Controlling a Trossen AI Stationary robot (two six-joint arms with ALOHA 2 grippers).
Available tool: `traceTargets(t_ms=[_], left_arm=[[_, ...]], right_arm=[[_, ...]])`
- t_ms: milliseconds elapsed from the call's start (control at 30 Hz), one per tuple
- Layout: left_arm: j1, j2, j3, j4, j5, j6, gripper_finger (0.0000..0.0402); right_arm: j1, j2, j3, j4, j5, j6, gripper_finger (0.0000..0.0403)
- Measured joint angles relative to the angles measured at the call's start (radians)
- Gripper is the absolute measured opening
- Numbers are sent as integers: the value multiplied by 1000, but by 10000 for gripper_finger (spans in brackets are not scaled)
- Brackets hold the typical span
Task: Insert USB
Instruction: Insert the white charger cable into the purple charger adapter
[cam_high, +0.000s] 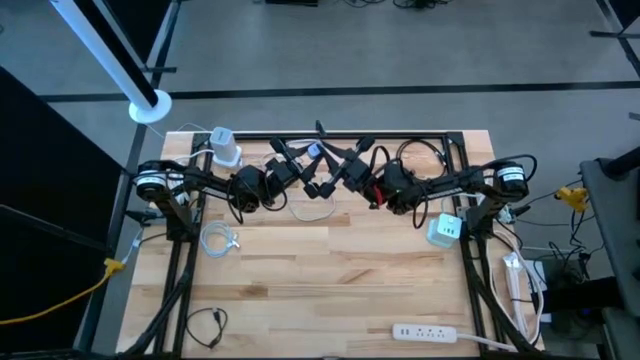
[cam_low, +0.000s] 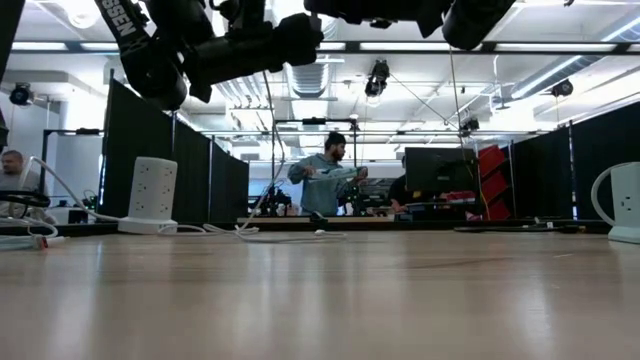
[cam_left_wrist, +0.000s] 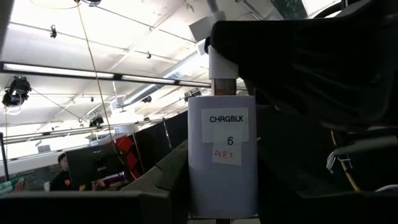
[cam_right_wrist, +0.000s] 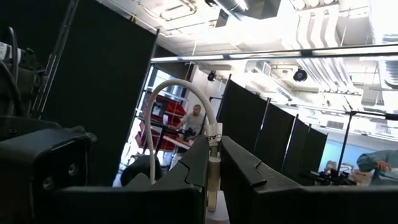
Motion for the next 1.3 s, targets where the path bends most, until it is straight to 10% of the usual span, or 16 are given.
traceTargets(t_ms=[1300], left_arm=[[29,2,31,-43,-65,63,120]], right_arm=[[-30,0,-2,-27,6,171,14]])
